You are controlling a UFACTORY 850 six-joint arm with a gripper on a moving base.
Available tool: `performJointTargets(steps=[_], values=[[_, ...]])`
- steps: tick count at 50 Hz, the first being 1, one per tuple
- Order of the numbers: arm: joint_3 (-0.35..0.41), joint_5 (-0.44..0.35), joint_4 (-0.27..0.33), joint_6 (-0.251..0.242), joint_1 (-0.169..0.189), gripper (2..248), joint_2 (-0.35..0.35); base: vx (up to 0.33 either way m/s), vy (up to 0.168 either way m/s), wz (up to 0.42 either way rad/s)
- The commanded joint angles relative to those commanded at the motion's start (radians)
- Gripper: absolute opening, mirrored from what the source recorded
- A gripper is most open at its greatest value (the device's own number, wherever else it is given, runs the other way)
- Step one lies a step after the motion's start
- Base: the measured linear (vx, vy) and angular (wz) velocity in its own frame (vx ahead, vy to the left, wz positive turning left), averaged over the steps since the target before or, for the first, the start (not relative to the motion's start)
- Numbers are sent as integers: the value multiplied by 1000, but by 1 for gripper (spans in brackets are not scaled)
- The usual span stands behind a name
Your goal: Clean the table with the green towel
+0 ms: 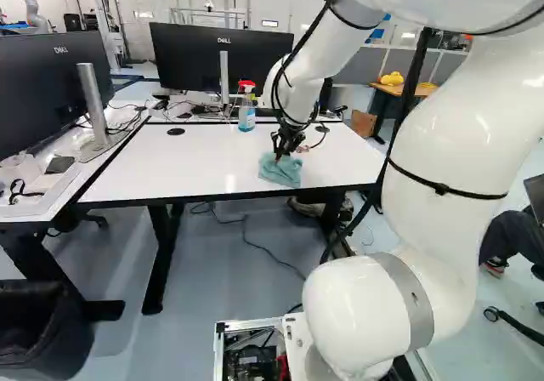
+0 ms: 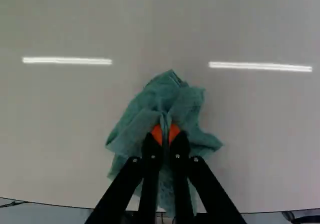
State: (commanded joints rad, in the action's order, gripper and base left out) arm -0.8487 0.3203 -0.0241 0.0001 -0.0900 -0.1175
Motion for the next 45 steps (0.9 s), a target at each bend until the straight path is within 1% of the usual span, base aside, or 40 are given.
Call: performJointTargets(steps=[8, 22, 35, 45], values=[[25, 0, 0, 0, -25, 35, 23, 0, 0, 0], [90, 0, 0, 0, -53, 35, 83, 0, 0, 0], [156, 0, 0, 0, -65, 35, 147, 0, 0, 0], [156, 0, 0, 0, -65, 35, 147, 0, 0, 0]])
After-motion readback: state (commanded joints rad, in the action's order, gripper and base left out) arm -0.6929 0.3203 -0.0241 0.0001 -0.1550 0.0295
